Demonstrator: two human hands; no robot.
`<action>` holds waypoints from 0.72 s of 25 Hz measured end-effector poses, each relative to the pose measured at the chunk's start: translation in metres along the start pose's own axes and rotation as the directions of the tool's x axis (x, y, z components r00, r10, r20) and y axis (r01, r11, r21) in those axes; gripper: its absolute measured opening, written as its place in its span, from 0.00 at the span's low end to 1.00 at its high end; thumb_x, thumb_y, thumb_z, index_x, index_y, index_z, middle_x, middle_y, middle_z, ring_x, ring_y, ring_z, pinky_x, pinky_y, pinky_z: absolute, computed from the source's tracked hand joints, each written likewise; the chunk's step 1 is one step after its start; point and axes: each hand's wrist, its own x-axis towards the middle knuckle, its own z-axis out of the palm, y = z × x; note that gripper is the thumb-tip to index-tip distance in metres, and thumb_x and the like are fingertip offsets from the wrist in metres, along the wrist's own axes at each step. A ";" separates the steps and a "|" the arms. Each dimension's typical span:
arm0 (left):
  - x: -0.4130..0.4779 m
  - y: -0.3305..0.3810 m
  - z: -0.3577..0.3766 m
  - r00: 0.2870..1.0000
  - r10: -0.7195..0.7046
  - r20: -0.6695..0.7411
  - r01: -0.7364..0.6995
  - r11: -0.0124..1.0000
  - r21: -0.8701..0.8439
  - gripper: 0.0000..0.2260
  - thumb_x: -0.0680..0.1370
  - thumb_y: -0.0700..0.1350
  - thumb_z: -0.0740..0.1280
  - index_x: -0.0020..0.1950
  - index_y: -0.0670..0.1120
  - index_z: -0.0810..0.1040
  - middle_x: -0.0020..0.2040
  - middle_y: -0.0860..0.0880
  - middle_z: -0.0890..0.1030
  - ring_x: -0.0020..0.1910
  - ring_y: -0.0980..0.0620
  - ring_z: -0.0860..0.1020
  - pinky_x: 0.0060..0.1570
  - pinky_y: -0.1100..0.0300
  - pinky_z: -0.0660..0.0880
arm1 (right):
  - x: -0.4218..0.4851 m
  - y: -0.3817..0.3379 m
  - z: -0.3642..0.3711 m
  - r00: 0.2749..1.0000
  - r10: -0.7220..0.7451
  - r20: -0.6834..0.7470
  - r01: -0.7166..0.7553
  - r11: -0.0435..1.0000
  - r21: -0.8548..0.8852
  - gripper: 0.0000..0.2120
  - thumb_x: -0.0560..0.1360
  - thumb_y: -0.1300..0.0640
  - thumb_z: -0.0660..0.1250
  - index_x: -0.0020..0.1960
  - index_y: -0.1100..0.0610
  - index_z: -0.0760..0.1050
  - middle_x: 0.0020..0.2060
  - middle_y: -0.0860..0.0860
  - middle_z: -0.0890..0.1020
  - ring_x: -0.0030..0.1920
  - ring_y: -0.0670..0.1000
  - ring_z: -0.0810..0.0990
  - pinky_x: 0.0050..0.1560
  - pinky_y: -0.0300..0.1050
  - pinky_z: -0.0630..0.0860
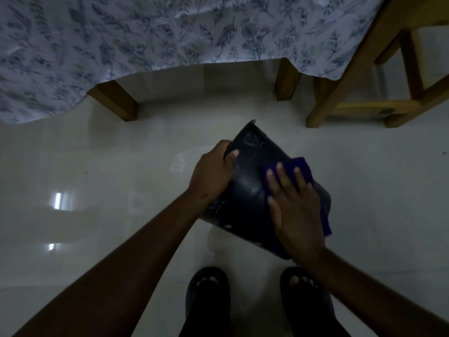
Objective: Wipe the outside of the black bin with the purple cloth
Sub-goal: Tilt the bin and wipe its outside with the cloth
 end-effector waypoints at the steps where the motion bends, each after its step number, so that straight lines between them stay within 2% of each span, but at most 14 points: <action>1: 0.006 0.005 0.002 1.000 0.010 0.004 -0.010 1.000 0.019 0.11 0.82 0.49 0.56 0.58 0.47 0.74 0.47 0.50 0.80 0.43 0.52 0.78 0.39 0.64 0.71 | -0.009 -0.005 0.003 0.998 -0.065 -0.011 0.065 0.997 -0.031 0.25 0.81 0.47 0.48 0.77 0.47 0.54 0.77 0.49 0.57 0.77 0.56 0.52 0.71 0.57 0.55; 3: 0.010 0.010 0.004 0.999 0.041 -0.007 -0.040 0.997 0.067 0.10 0.82 0.49 0.55 0.55 0.47 0.74 0.43 0.54 0.78 0.39 0.56 0.75 0.35 0.72 0.67 | 0.022 0.001 0.000 0.991 -0.134 -0.024 0.134 0.991 -0.002 0.24 0.81 0.46 0.48 0.77 0.48 0.55 0.77 0.49 0.59 0.77 0.56 0.55 0.71 0.56 0.57; 4: 0.012 0.010 0.004 0.999 0.044 -0.011 -0.043 0.996 0.082 0.10 0.82 0.49 0.55 0.54 0.47 0.74 0.41 0.55 0.77 0.37 0.58 0.74 0.34 0.73 0.66 | 0.049 0.007 -0.006 0.997 -0.077 -0.002 0.077 0.995 0.065 0.24 0.81 0.46 0.47 0.77 0.49 0.56 0.77 0.50 0.61 0.76 0.56 0.58 0.71 0.56 0.59; 6: 0.016 0.012 0.004 1.000 0.022 -0.003 -0.022 0.995 0.093 0.10 0.83 0.49 0.55 0.51 0.47 0.73 0.40 0.53 0.76 0.35 0.59 0.73 0.33 0.69 0.66 | 0.088 0.027 -0.017 0.990 0.123 0.070 -0.136 0.967 0.217 0.24 0.82 0.47 0.47 0.76 0.50 0.59 0.75 0.51 0.64 0.74 0.54 0.64 0.71 0.54 0.62; 8: 0.021 0.015 0.005 1.000 -0.029 0.002 0.029 0.997 0.075 0.10 0.83 0.49 0.55 0.50 0.46 0.73 0.41 0.52 0.76 0.37 0.54 0.74 0.34 0.63 0.67 | 0.072 0.032 -0.016 0.969 0.243 0.044 -0.247 0.944 0.218 0.24 0.82 0.47 0.46 0.76 0.51 0.59 0.75 0.51 0.64 0.74 0.55 0.64 0.71 0.54 0.62; 9: 0.024 0.016 0.005 0.999 -0.043 0.001 0.043 0.996 0.076 0.10 0.82 0.49 0.55 0.50 0.46 0.73 0.42 0.51 0.77 0.39 0.51 0.75 0.36 0.60 0.68 | 0.045 0.022 -0.011 0.974 0.228 0.006 -0.226 0.960 0.163 0.25 0.81 0.46 0.45 0.77 0.50 0.57 0.76 0.51 0.62 0.75 0.56 0.61 0.71 0.56 0.60; 11: 0.024 0.014 0.010 0.999 -0.043 -0.007 0.044 0.994 0.096 0.11 0.82 0.49 0.55 0.50 0.45 0.73 0.42 0.48 0.77 0.41 0.47 0.76 0.39 0.59 0.68 | -0.009 -0.007 -0.002 0.997 0.070 -0.013 -0.070 0.998 -0.005 0.26 0.80 0.46 0.46 0.77 0.48 0.51 0.78 0.50 0.56 0.77 0.57 0.53 0.72 0.58 0.54; 12: 0.022 0.013 0.011 0.999 -0.045 -0.019 0.046 0.993 0.105 0.11 0.83 0.49 0.54 0.50 0.45 0.72 0.43 0.48 0.78 0.41 0.46 0.76 0.40 0.58 0.68 | -0.013 -0.011 0.001 1.000 0.009 -0.009 -0.009 1.000 -0.015 0.26 0.80 0.45 0.47 0.77 0.48 0.50 0.78 0.49 0.55 0.77 0.57 0.52 0.72 0.59 0.53; 14: 0.016 0.010 0.011 0.996 -0.074 -0.047 0.078 0.991 0.110 0.12 0.83 0.49 0.54 0.52 0.44 0.73 0.46 0.46 0.79 0.43 0.45 0.76 0.42 0.57 0.70 | 0.023 -0.006 0.003 0.997 -0.071 -0.004 0.071 0.997 -0.012 0.26 0.81 0.45 0.47 0.77 0.49 0.53 0.77 0.50 0.58 0.77 0.58 0.56 0.72 0.58 0.56; 16: 0.014 0.008 0.010 0.992 -0.111 -0.063 0.117 0.988 0.098 0.13 0.83 0.48 0.54 0.55 0.42 0.73 0.48 0.44 0.79 0.45 0.45 0.77 0.45 0.55 0.72 | 0.074 0.008 -0.007 0.999 0.001 0.051 -0.005 0.997 0.081 0.25 0.81 0.45 0.47 0.76 0.52 0.58 0.75 0.53 0.64 0.74 0.57 0.63 0.72 0.56 0.61; 18: 0.014 0.011 0.009 0.990 -0.131 -0.056 0.136 0.988 0.080 0.13 0.83 0.48 0.54 0.54 0.42 0.74 0.47 0.46 0.78 0.45 0.46 0.76 0.43 0.56 0.71 | 0.080 0.022 -0.009 0.991 0.118 0.055 -0.125 0.979 0.158 0.26 0.81 0.46 0.46 0.75 0.55 0.60 0.74 0.54 0.66 0.73 0.56 0.65 0.71 0.54 0.63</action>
